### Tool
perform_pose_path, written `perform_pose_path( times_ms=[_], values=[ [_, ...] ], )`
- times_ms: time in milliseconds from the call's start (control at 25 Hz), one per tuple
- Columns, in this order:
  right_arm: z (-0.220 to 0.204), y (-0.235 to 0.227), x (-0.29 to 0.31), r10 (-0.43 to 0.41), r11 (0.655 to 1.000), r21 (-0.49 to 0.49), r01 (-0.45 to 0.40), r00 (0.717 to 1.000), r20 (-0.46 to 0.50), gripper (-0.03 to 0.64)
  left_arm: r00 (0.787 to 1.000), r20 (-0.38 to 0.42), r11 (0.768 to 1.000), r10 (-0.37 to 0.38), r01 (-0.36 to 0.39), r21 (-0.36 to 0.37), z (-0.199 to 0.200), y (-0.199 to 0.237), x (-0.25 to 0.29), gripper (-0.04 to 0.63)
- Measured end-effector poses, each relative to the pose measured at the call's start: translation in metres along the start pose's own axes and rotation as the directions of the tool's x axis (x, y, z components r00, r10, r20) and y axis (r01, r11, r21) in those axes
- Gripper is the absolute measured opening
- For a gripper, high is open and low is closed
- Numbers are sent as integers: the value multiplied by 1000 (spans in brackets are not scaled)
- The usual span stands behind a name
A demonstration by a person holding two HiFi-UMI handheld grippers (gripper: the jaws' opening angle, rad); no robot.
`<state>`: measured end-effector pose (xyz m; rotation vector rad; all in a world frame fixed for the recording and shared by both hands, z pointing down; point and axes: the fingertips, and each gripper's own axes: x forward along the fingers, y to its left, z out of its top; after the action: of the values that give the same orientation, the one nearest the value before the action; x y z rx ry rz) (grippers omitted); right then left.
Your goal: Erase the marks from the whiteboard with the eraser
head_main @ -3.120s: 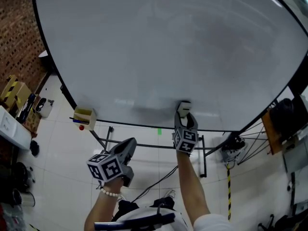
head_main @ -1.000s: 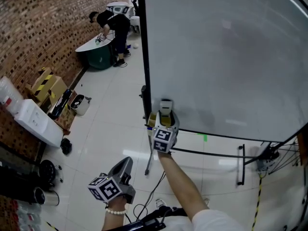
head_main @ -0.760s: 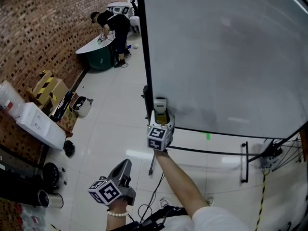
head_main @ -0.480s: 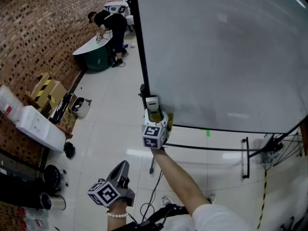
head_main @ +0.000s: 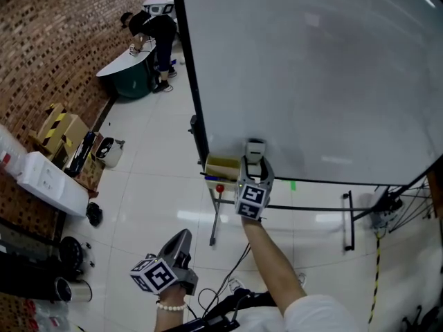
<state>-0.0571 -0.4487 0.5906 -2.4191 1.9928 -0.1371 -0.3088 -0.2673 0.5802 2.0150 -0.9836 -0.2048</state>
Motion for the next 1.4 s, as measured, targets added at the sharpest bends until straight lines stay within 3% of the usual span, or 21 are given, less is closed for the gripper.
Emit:
perform_pose_path(
  times_ms=[520,1000,1400],
  values=[
    [-54,-6,9,60,998,-14,-61,995,-82,253,1000,-26,1000,12,-12,-8,-25,-6,4,-11],
    [-73,-3,11,90,995,-42,-95,990,-105,252,999,-43,999,15,-16,-33,-47,-1,6,-11],
    [-66,-82,-4,42,996,-79,-48,997,-68,256,997,-62,999,-37,38,20,-72,-36,56,-11]
  ],
)
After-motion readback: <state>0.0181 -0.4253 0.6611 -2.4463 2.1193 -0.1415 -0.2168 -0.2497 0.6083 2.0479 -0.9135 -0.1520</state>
